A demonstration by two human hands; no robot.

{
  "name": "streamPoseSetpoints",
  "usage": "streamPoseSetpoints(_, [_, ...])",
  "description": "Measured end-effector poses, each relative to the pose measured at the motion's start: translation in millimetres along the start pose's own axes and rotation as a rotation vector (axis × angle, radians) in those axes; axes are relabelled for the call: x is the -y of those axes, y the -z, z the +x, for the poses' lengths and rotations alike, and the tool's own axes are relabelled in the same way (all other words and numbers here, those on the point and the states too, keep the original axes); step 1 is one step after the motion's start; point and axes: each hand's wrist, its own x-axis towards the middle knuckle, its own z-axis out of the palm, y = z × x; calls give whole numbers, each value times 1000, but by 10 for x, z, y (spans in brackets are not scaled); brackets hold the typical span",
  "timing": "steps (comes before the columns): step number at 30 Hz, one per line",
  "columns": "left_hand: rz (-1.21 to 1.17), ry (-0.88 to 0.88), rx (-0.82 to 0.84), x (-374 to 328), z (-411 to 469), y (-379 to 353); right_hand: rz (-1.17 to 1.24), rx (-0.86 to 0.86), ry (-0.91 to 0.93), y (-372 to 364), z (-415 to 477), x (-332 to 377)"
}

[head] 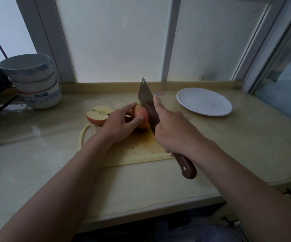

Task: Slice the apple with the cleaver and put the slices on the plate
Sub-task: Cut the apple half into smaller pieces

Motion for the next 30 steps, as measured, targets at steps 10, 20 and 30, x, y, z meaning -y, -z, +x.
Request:
streamPoseSetpoints(10, [3,-13,-25,4,-7,-3,-21,46,-8,2,-59,21])
streamPoseSetpoints(20, [12,-12,-33,31,5,-24,-26,71,-29,21,17,69])
streamPoseSetpoints(30, [39,-14,-39,0,2,-41,-16,107,-59,32,141,95])
